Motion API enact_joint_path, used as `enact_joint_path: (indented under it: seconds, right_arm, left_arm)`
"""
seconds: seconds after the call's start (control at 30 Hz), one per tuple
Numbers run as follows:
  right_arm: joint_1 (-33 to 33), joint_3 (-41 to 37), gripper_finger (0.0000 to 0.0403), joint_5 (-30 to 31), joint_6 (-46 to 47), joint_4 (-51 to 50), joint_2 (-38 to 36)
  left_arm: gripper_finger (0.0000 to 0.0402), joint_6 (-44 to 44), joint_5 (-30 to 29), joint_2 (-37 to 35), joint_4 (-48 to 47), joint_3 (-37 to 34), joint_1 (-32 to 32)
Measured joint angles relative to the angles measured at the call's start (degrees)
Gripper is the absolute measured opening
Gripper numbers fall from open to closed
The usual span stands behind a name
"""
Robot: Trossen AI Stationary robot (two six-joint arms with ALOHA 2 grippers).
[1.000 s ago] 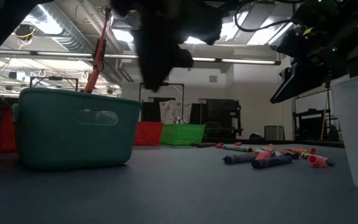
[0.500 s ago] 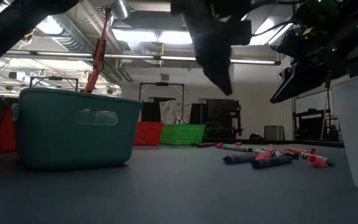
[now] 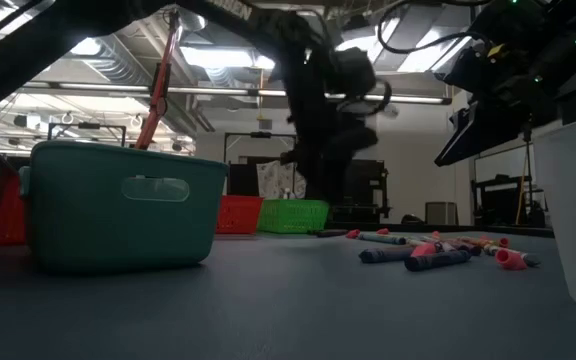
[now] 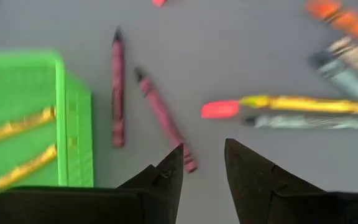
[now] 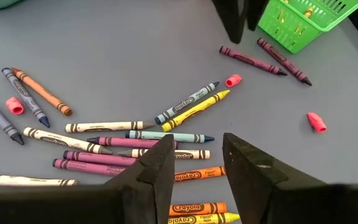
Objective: Sort crayons
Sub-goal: Put the purple crayon into the white bin
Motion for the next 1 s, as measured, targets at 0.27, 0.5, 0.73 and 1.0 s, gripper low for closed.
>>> enact_joint_path:
  seconds: [0.27, 0.5, 0.73, 1.0]
  right_arm:
    - [0.0, 0.0, 0.0134, 0.02, -0.01, 0.0, 0.0]
    - [0.02, 0.0, 0.0134, 0.02, -0.02, -0.01, 0.0]
    - [0.0, 0.0, 0.0134, 0.02, -0.02, 0.02, 0.0]
    - [0.01, 0.0, 0.0134, 0.02, -0.04, 0.01, 0.0]
  left_arm:
    - [0.0097, -2.52, -0.75, 0.0, 5.85, -5.97, 1.1]
    - [0.0097, -2.7, -0.62, -0.04, 9.53, -9.36, 0.99]
    - [0.0097, -2.74, -0.64, -0.13, 10.44, -11.93, 1.03]
    - [0.0087, -2.54, -0.66, -0.24, 10.93, -12.79, 0.96]
